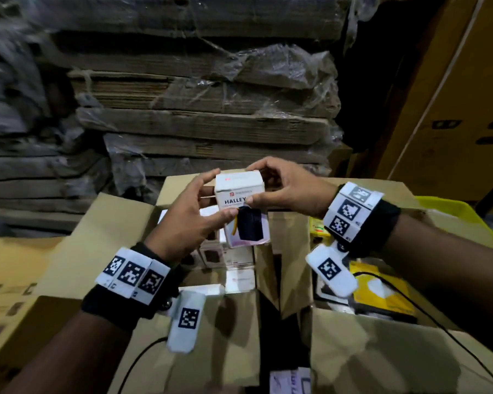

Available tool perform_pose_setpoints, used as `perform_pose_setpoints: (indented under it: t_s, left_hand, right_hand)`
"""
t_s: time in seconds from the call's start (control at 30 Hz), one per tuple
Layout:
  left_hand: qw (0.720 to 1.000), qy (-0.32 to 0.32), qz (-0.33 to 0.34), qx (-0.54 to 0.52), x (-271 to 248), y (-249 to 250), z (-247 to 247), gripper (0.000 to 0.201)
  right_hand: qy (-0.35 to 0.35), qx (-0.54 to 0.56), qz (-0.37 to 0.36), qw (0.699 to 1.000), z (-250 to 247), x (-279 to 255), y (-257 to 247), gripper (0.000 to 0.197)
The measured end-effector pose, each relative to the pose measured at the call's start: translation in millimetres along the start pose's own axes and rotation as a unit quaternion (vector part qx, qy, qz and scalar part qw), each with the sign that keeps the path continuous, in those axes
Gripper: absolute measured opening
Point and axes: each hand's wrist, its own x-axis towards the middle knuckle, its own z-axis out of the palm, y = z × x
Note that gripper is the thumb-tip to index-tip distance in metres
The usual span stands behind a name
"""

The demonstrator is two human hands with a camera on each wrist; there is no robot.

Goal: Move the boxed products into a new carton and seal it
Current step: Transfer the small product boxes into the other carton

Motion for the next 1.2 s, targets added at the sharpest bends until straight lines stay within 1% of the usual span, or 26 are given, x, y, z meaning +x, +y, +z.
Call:
perform_pose_setpoints:
  t_s: [0.13, 0.23, 0.3, 0.37, 0.43, 0.53, 0.6, 0.67, 0.73, 0.8, 0.87, 0.93, 1.0, 1.07, 1.2]
  left_hand:
    - [0.999, -0.001, -0.02, 0.028, -9.0, -25.8, -25.6, 0.072]
    - [0.998, -0.019, -0.029, 0.058, -12.9, -44.5, -32.3, 0.071]
    - [0.996, -0.044, -0.035, 0.07, -13.3, -60.1, -31.8, 0.072]
    - [0.992, -0.069, -0.036, 0.099, -11.0, -76.4, -27.5, 0.071]
    - [0.99, -0.089, -0.041, 0.106, -8.4, -90.5, -23.1, 0.072]
    - [0.986, -0.102, -0.054, 0.124, -7.1, -100.9, -15.7, 0.076]
    - [0.985, -0.1, -0.058, 0.124, -7.2, -104.4, -11.9, 0.073]
    - [0.982, -0.116, -0.062, 0.132, -6.2, -104.3, -9.5, 0.066]
    - [0.975, -0.133, -0.061, 0.166, -4.1, -104.2, -8.0, 0.06]
    - [0.972, -0.126, -0.061, 0.19, -0.4, -107.4, -5.6, 0.057]
    - [0.966, -0.121, -0.065, 0.221, 3.3, -112.0, -2.2, 0.055]
    - [0.962, -0.128, -0.074, 0.23, 6.8, -117.4, 1.5, 0.053]
    - [0.964, -0.131, -0.081, 0.219, 9.3, -121.4, 3.1, 0.051]
    - [0.965, -0.117, -0.074, 0.221, 10.5, -122.8, 1.0, 0.05]
    - [0.961, -0.064, -0.028, 0.269, 15.3, -103.8, 0.4, 0.043]
  right_hand:
    - [-0.029, -0.095, 0.002, 0.995, 36.5, 12.8, 6.9, 0.055]
    - [-0.035, -0.185, 0.016, 0.982, 56.7, 12.5, 12.9, 0.057]
    - [-0.035, -0.244, 0.034, 0.969, 65.0, 8.9, 17.0, 0.06]
    - [-0.04, -0.287, 0.053, 0.956, 69.1, 4.8, 23.9, 0.062]
    - [-0.043, -0.328, 0.071, 0.941, 71.8, 1.4, 33.1, 0.066]
    - [-0.05, -0.394, 0.092, 0.913, 77.8, -2.7, 50.3, 0.071]
    - [-0.051, -0.423, 0.106, 0.898, 83.1, -4.1, 59.1, 0.071]
    - [-0.048, -0.434, 0.113, 0.892, 88.3, -3.9, 64.6, 0.07]
    - [-0.046, -0.446, 0.106, 0.887, 92.6, -2.5, 68.5, 0.071]
    - [-0.047, -0.449, 0.109, 0.885, 94.7, -1.8, 70.5, 0.072]
    - [-0.054, -0.436, 0.118, 0.89, 93.7, -3.6, 70.5, 0.072]
    - [-0.043, -0.408, 0.122, 0.904, 85.4, -9.0, 66.0, 0.071]
    - [-0.009, -0.363, 0.123, 0.924, 64.8, -18.4, 58.9, 0.062]
    - [0.008, -0.319, 0.133, 0.938, 33.5, -30.1, 52.2, 0.05]
    - [0.041, -0.246, 0.197, 0.948, -34.8, -61.2, 59.4, 0.032]
